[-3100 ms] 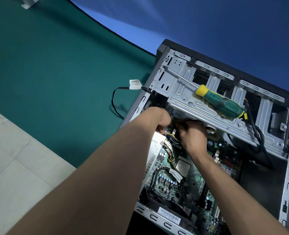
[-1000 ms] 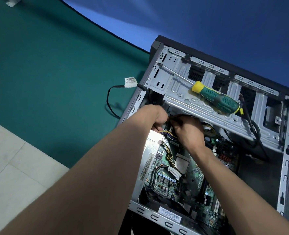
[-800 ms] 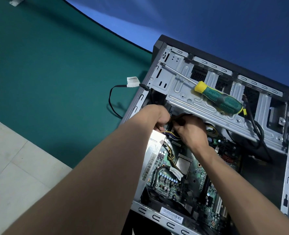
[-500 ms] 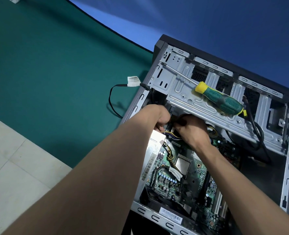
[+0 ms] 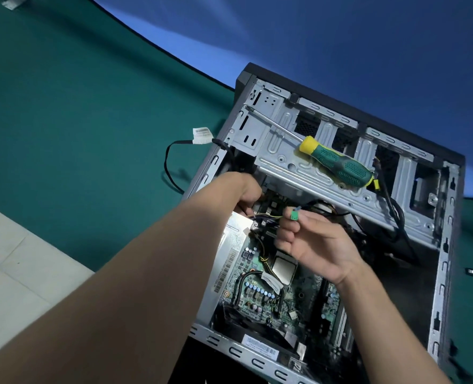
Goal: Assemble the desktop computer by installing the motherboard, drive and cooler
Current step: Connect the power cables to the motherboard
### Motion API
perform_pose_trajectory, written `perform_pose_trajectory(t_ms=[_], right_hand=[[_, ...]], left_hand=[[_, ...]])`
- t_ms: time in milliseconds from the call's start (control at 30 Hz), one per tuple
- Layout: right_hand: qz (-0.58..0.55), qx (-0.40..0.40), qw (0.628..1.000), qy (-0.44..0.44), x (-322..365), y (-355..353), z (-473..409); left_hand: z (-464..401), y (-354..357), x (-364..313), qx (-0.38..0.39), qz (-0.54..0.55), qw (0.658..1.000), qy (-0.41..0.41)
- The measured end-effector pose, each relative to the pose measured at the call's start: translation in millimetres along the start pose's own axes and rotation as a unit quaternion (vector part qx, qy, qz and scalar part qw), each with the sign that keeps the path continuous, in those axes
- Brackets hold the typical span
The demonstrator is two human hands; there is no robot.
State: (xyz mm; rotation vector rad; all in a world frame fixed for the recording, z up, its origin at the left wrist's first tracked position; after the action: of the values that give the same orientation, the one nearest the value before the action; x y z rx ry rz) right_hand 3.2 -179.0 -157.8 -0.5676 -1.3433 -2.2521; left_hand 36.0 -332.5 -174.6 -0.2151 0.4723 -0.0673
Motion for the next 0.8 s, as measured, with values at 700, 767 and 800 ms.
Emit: perform_pose_trajectory(t_ms=[700, 767, 800], right_hand=[[-0.059, -0.027, 0.997, -0.038, -4, 10, 3], [-0.001, -0.132, 0.990, -0.058, 0, 7, -4], [0.020, -0.202, 0.976, -0.081, 1, 4, -8]], left_hand=[[-5, 2, 1, 0.019, -0.001, 1.000, 0.003], [-3, 2, 1, 0.020, -0.001, 1.000, 0.001], [-2, 1, 1, 0.019, -0.001, 1.000, 0.002]])
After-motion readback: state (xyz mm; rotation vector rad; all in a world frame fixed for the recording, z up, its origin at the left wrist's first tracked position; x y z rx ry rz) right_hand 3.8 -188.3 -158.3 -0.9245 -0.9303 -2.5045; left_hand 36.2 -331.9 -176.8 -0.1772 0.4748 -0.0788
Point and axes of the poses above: each hand's wrist, its own z-axis away from the middle knuckle, its own y-axis out of the palm, x = y × z, the point moved 3 cm from there along -z, towards the middle knuckle, and after that the axes turned 5 degrees about z, right-handed, at the moved point
